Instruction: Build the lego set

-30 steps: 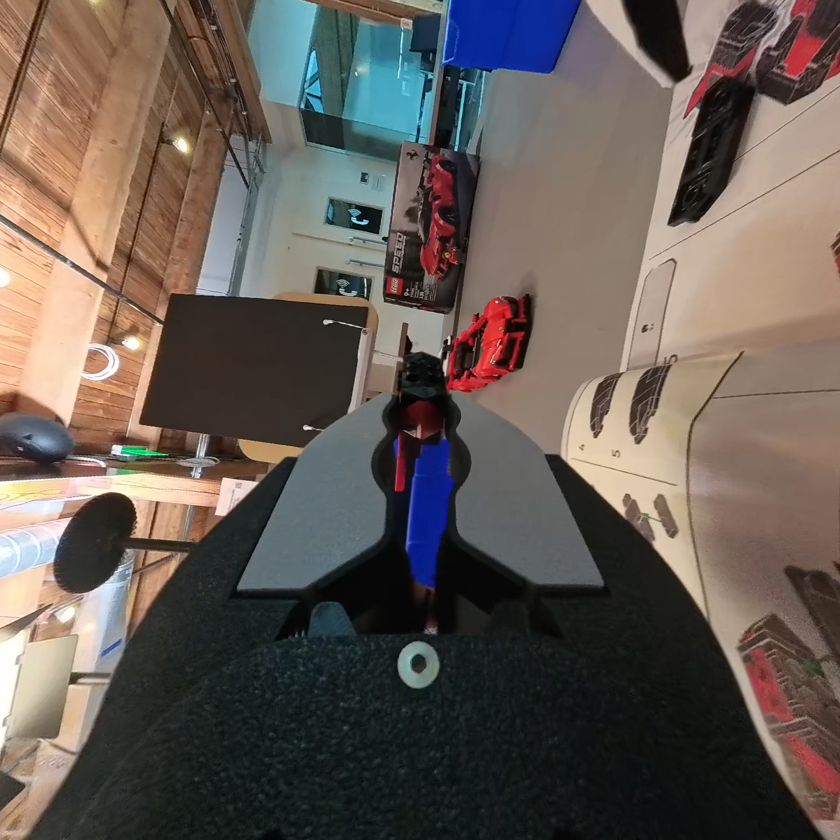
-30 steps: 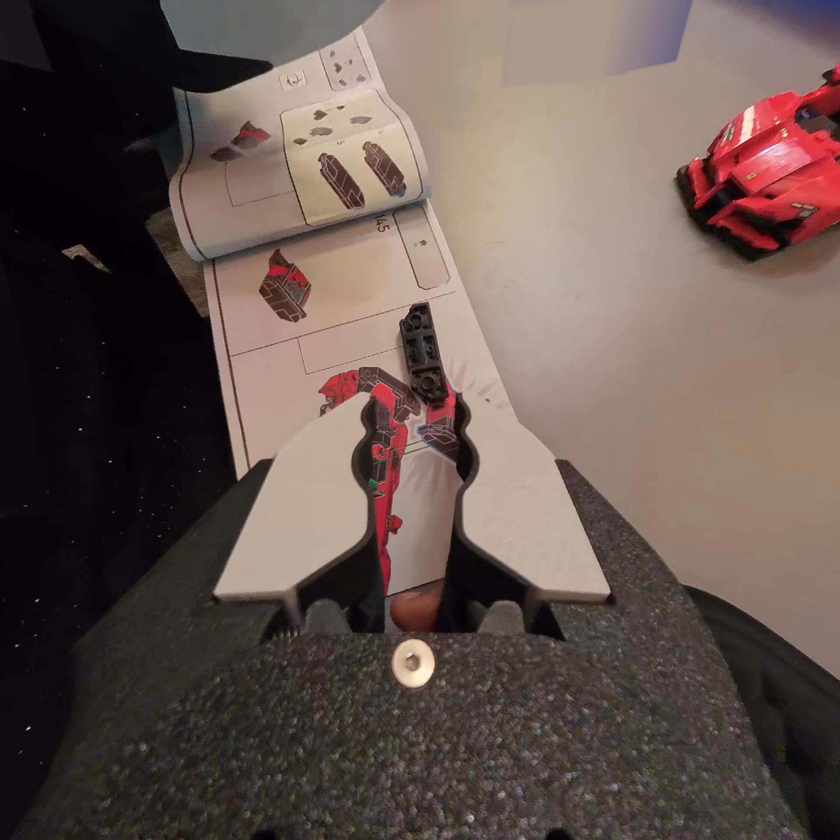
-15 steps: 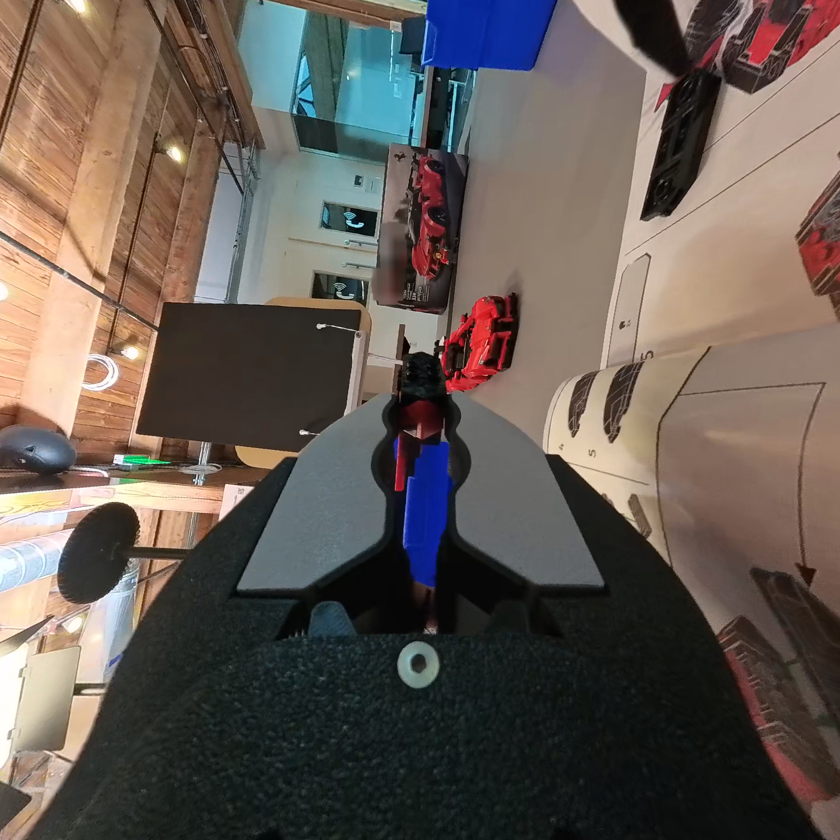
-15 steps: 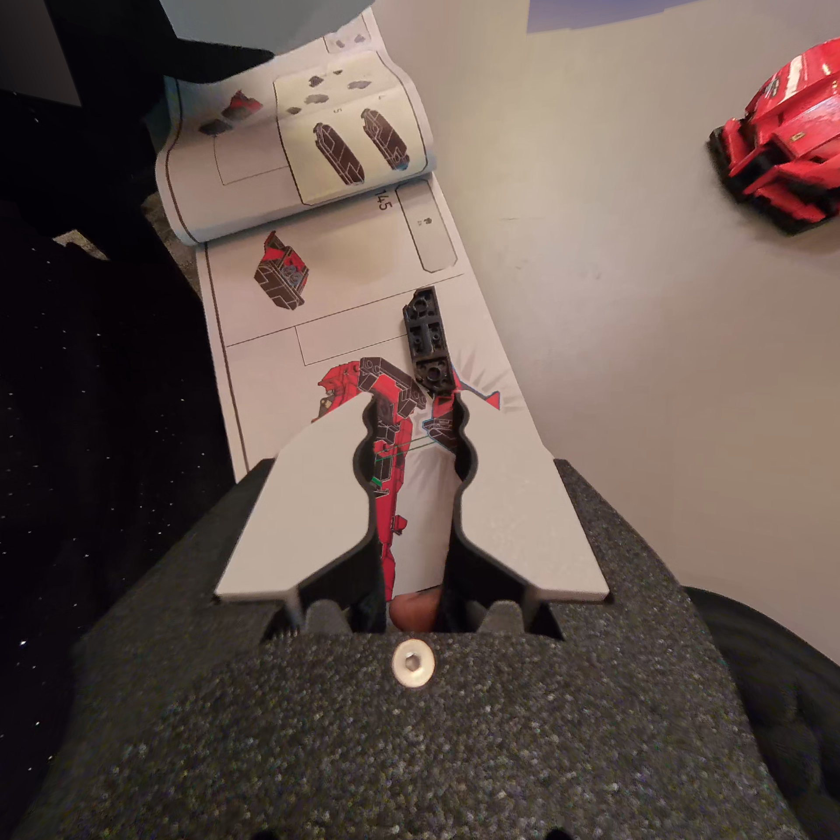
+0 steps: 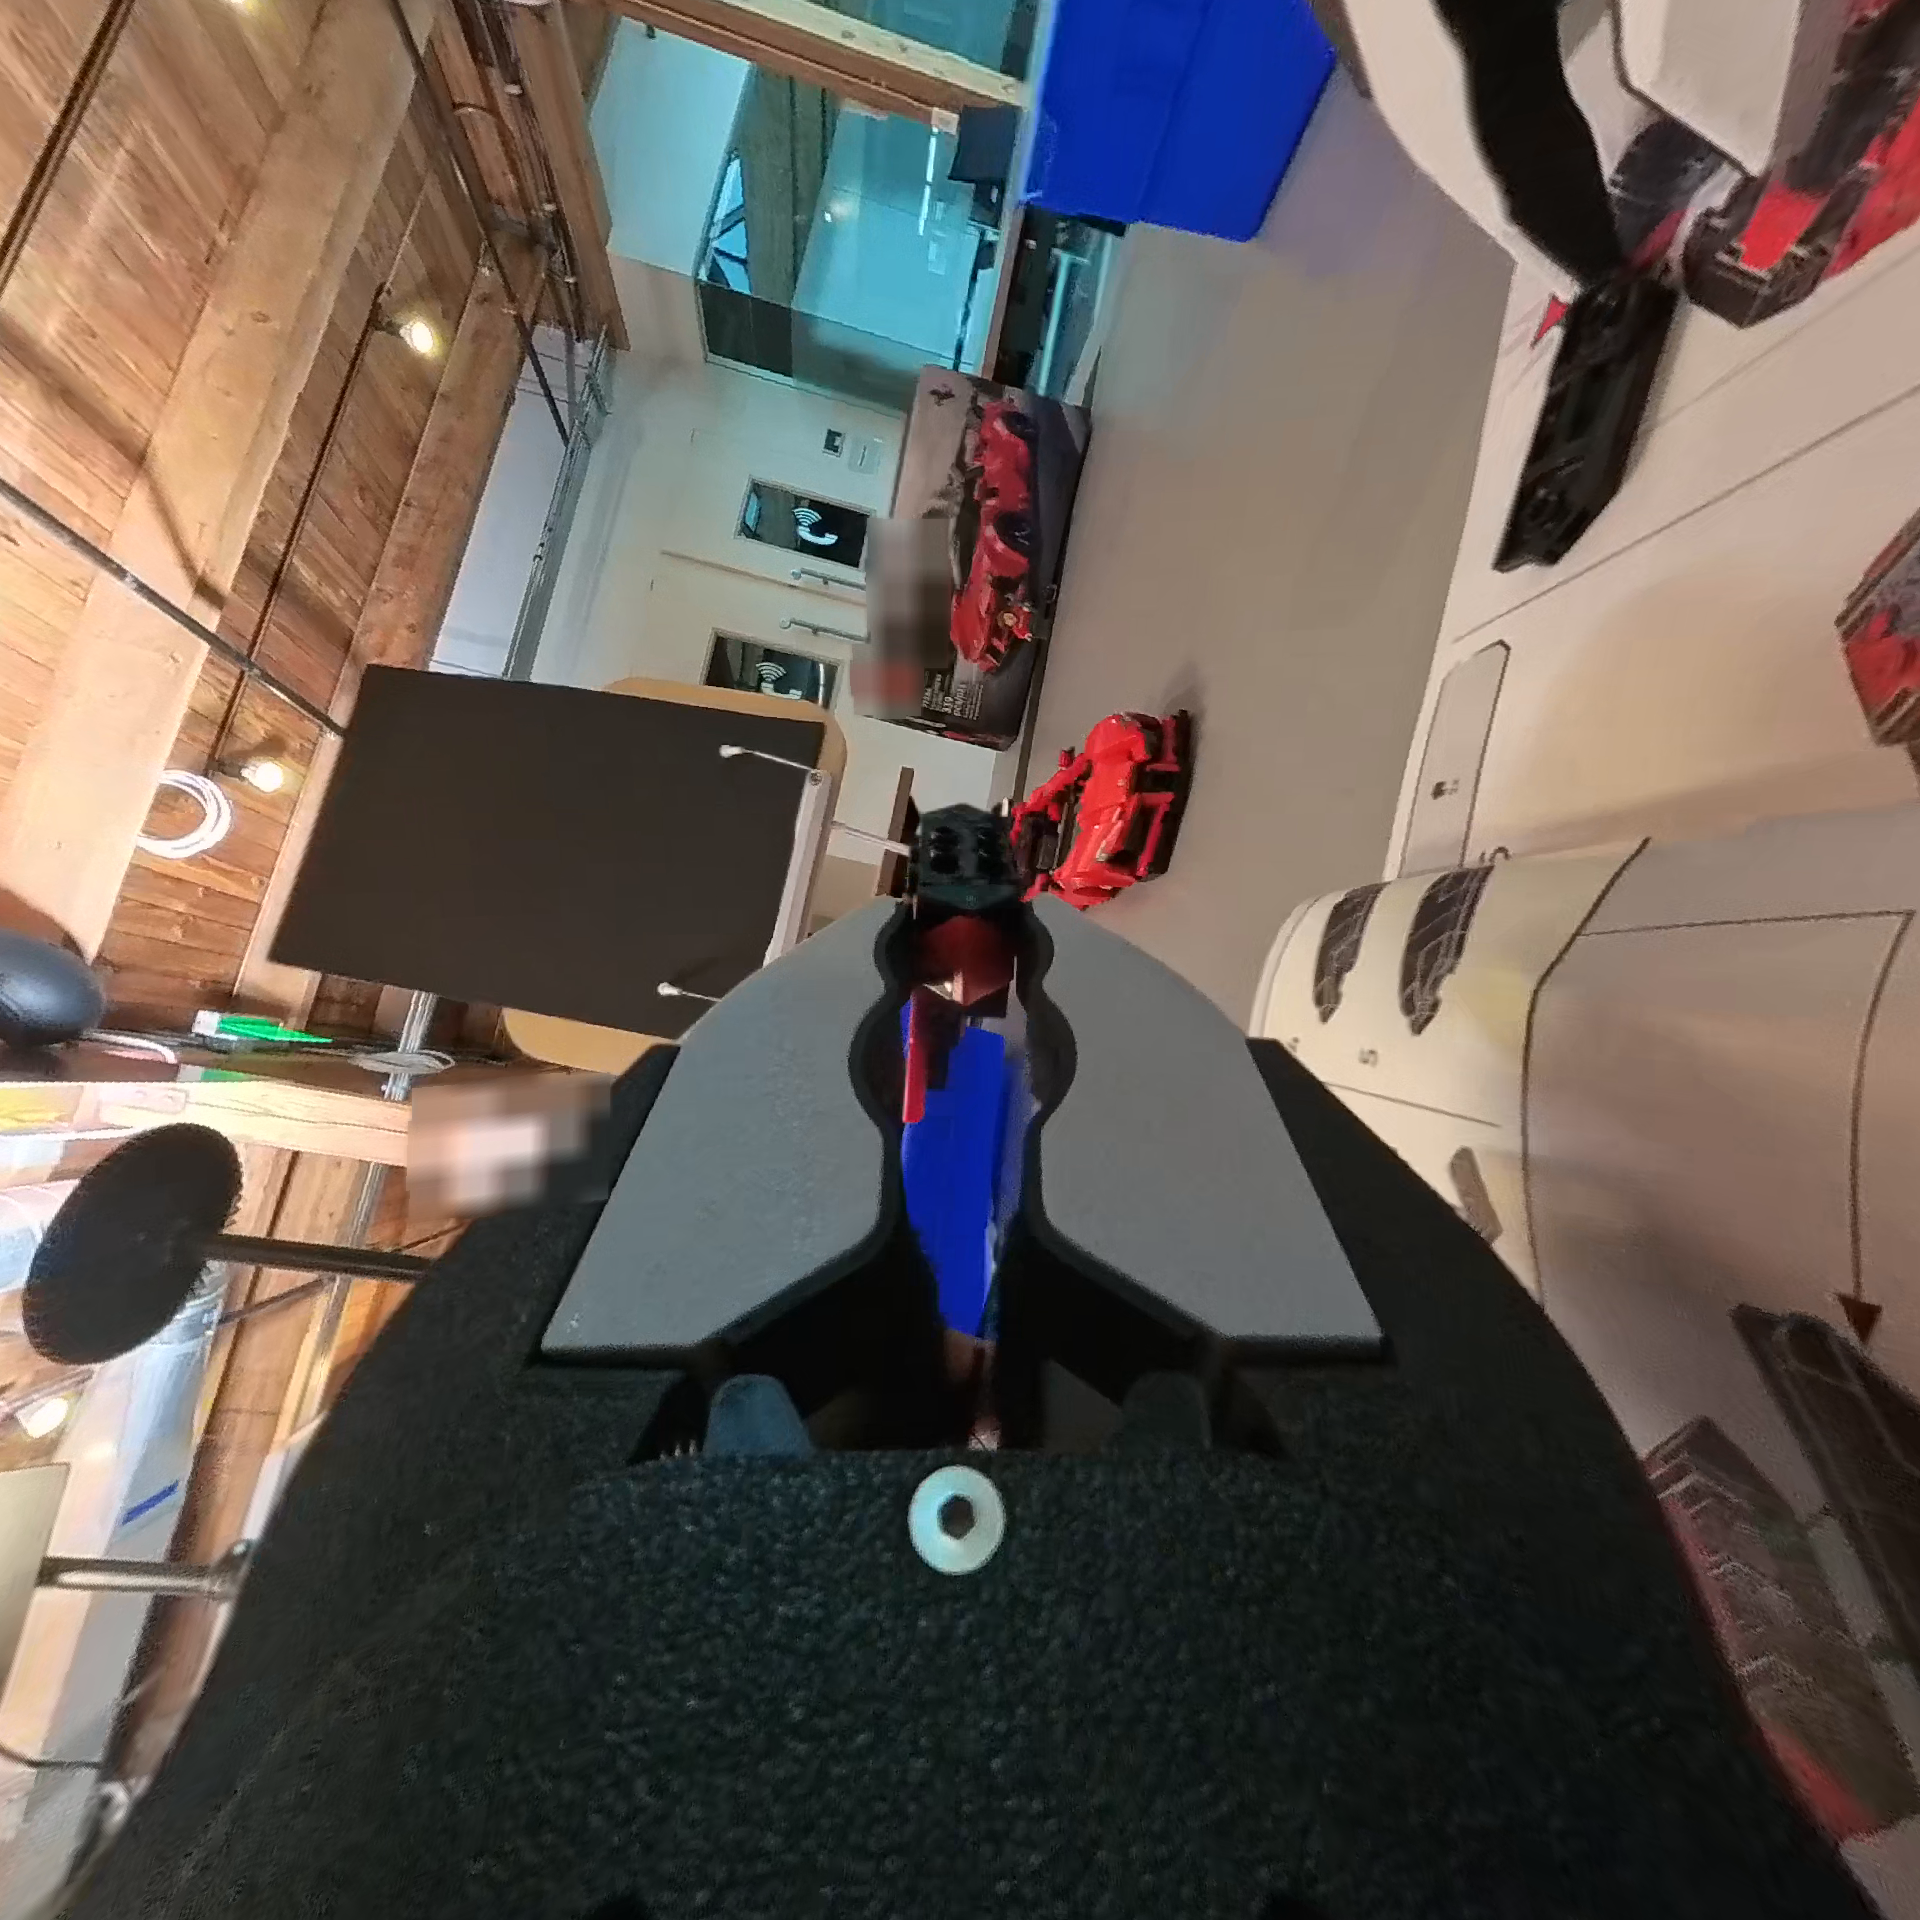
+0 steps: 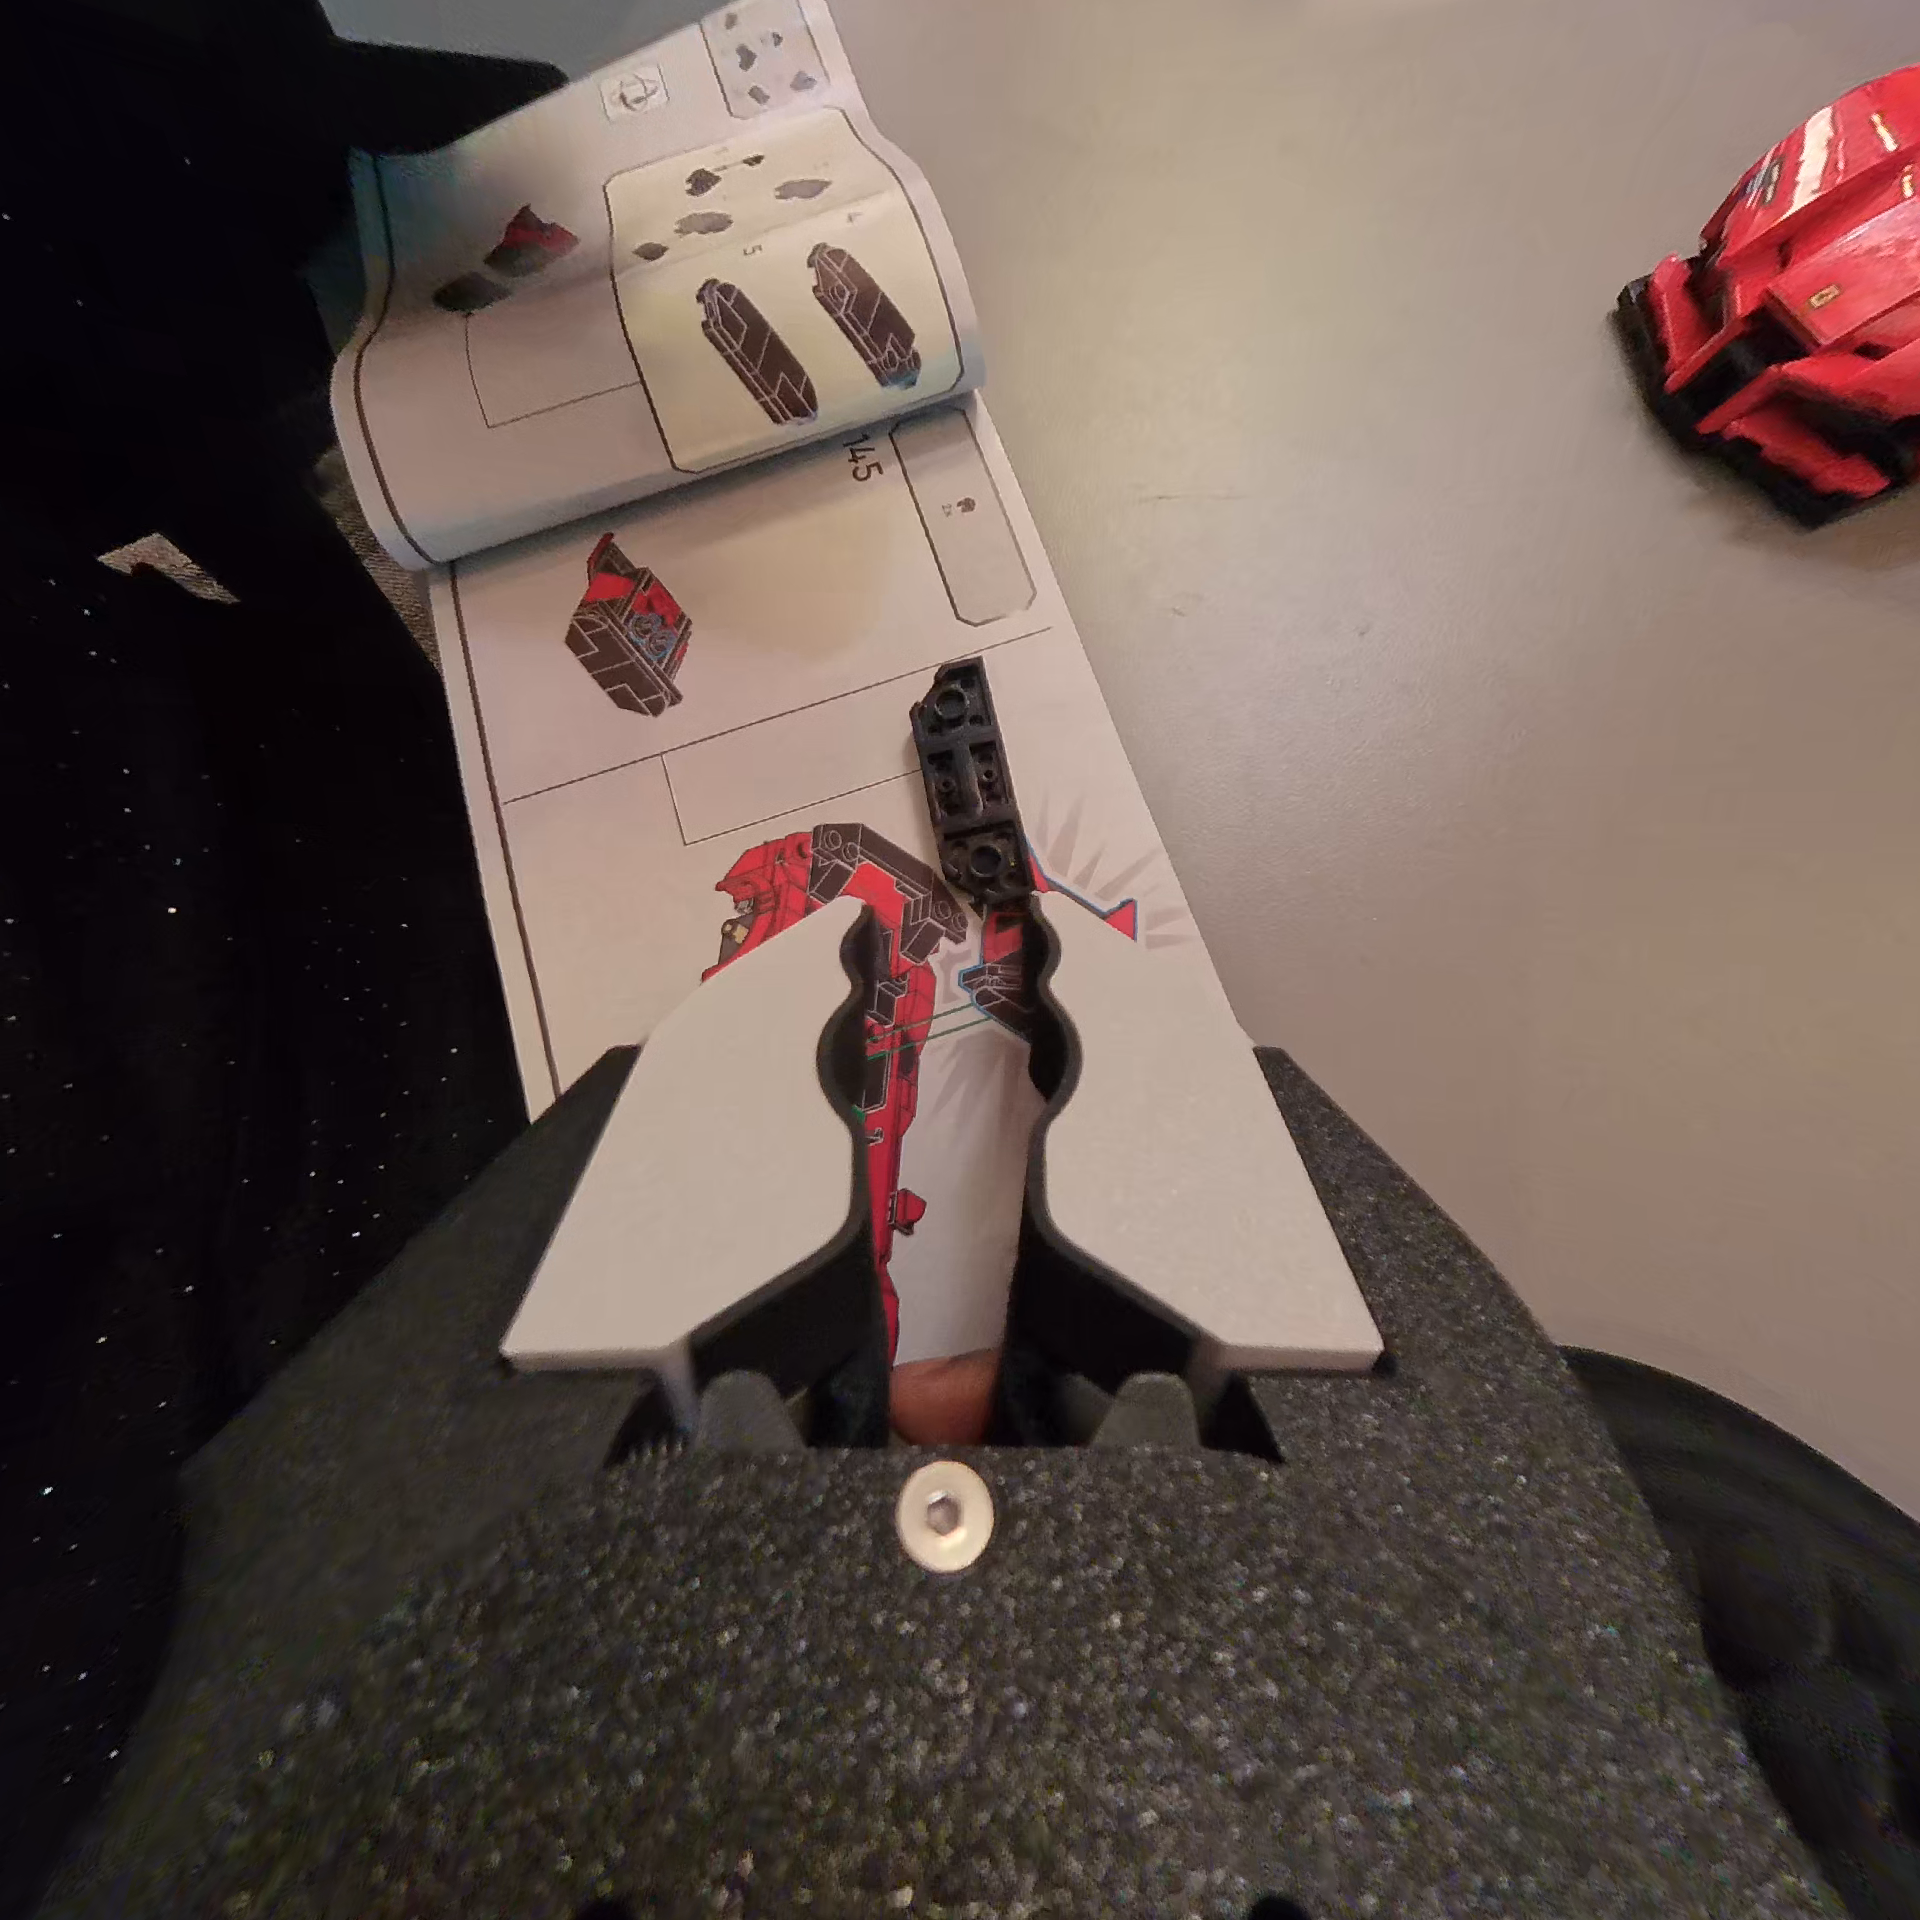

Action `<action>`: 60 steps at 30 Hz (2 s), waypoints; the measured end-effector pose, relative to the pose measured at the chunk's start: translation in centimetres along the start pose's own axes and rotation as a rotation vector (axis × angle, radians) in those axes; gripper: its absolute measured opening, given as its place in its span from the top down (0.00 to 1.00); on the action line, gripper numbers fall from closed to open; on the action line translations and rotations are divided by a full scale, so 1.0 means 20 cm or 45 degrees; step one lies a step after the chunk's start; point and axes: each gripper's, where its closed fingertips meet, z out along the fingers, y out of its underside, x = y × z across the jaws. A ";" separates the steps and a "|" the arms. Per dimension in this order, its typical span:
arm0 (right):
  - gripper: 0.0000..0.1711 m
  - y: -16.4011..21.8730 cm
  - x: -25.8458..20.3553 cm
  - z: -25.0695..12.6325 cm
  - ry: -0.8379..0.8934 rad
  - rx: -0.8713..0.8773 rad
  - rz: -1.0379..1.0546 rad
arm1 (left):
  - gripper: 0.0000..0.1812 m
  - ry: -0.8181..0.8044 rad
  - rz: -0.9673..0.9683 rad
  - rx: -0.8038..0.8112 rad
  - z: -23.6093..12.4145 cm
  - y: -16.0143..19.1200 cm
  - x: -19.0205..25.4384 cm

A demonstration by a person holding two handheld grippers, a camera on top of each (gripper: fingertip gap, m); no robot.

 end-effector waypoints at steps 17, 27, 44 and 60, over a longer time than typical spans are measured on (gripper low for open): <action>0.85 0.00 0.00 0.00 -0.005 0.005 0.007 | 0.90 -0.394 0.543 0.068 -0.11 -0.18 -0.16; 0.85 0.00 -0.01 0.00 -0.023 0.010 0.028 | 0.90 0.259 -1.793 0.563 -0.07 -0.09 -0.34; 0.87 -0.01 0.03 -0.02 -0.021 0.016 0.182 | 0.90 0.776 -2.555 0.703 -0.06 -0.04 -0.27; 0.89 -0.04 0.05 0.05 0.057 -0.041 -0.050 | 0.90 0.990 -2.288 0.462 -0.06 -0.11 -0.08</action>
